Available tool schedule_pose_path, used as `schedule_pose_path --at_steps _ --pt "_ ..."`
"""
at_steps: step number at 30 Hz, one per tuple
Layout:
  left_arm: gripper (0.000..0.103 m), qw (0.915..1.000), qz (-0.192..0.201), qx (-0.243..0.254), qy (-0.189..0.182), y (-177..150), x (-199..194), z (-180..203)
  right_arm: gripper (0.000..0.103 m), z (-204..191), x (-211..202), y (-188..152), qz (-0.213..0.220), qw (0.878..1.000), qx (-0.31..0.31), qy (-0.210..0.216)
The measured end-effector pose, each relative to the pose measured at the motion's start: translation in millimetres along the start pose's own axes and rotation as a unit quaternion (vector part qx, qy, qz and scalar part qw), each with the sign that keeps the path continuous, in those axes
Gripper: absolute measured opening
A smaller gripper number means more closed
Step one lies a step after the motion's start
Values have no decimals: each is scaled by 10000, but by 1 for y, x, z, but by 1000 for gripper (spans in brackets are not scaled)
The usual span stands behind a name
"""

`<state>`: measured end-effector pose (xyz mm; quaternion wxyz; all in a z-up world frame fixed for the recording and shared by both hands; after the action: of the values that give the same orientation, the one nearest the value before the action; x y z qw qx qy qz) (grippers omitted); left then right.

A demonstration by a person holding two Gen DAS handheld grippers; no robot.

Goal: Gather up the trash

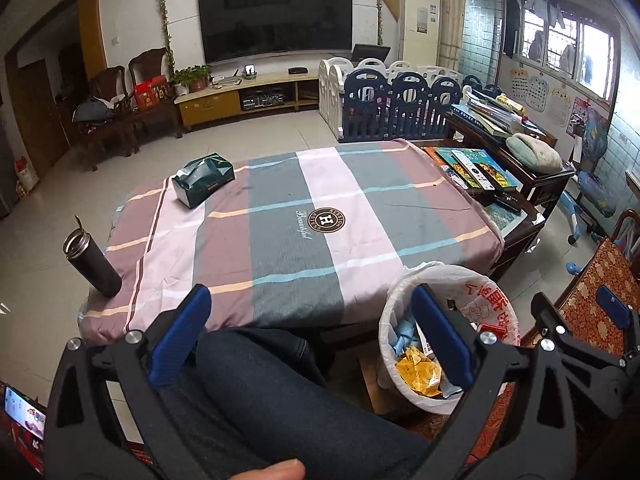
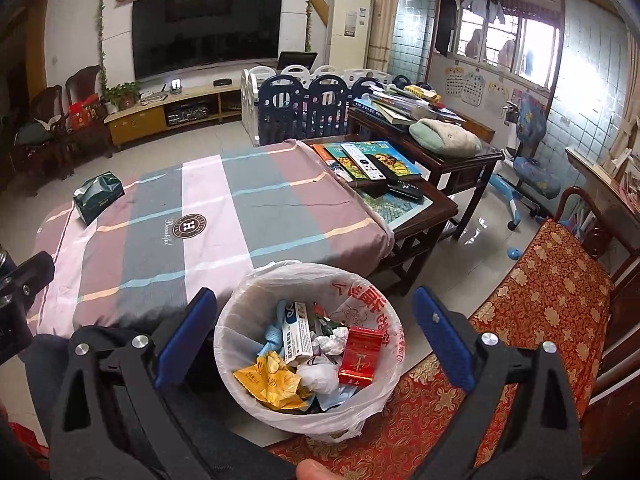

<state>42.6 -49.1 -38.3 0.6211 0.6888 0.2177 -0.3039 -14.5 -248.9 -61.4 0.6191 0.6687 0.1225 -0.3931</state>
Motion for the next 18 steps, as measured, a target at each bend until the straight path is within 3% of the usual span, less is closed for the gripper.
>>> schedule_pose_path --at_steps 6,18 --pt "100 9999 -115 25 62 -4 9 0 97 -2 9 -1 -174 9998 34 103" --pt "100 9998 -174 85 54 -6 14 3 97 -8 4 3 -24 9999 -63 115"
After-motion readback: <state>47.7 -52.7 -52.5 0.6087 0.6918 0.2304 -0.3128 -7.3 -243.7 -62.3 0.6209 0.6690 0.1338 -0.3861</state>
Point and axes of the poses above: each gripper's, at about its wrist camera, not at the fingertips, and x roughly the way its jaws point, z to its right, y to its top, the point moved 5 cm from there along x, roughly the way its jaws point, and after that the axes turned 1 degree about -z, right-handed, at the moved point
